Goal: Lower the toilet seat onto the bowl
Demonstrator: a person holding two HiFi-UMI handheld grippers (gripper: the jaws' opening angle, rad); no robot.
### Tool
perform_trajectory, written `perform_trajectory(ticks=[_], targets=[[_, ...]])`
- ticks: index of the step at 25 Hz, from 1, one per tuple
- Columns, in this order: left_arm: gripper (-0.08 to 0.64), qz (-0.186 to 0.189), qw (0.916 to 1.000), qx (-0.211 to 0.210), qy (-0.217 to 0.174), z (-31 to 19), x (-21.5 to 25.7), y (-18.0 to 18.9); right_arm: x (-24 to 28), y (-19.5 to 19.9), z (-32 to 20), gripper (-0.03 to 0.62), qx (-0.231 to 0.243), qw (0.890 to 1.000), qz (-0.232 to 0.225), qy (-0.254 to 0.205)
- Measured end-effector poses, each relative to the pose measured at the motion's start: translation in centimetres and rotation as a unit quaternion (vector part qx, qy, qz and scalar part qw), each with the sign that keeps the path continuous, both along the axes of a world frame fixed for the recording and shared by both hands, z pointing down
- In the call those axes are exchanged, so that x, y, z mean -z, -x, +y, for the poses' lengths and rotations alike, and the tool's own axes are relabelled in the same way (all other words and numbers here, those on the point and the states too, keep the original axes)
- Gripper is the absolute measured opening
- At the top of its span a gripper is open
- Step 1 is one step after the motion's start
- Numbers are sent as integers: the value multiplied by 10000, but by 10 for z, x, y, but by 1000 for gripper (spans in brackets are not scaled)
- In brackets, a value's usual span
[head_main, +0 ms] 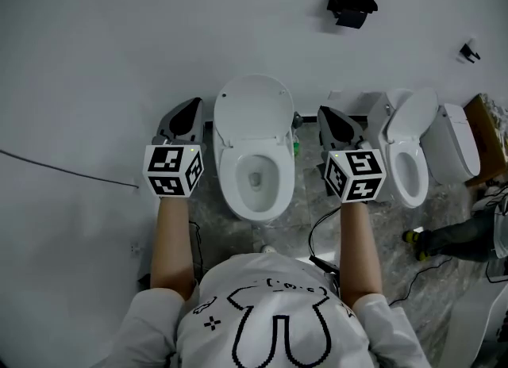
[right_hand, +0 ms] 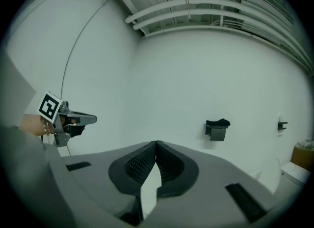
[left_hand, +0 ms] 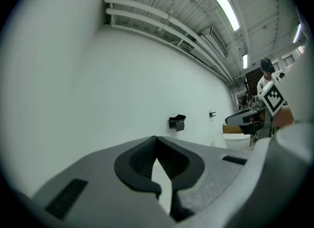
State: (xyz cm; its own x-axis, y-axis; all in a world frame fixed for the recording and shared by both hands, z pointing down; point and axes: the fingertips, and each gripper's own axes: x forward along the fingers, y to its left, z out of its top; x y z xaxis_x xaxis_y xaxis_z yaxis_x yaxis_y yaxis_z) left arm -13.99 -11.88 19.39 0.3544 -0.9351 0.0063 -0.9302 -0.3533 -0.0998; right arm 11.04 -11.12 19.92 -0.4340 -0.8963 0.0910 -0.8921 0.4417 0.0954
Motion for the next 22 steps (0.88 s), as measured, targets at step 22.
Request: perform_trajectory(ticks=[22], targets=[[9, -25, 9890, 99, -1473, 49, 118, 11, 119, -18, 46, 28, -334, 9863, -77, -1617]])
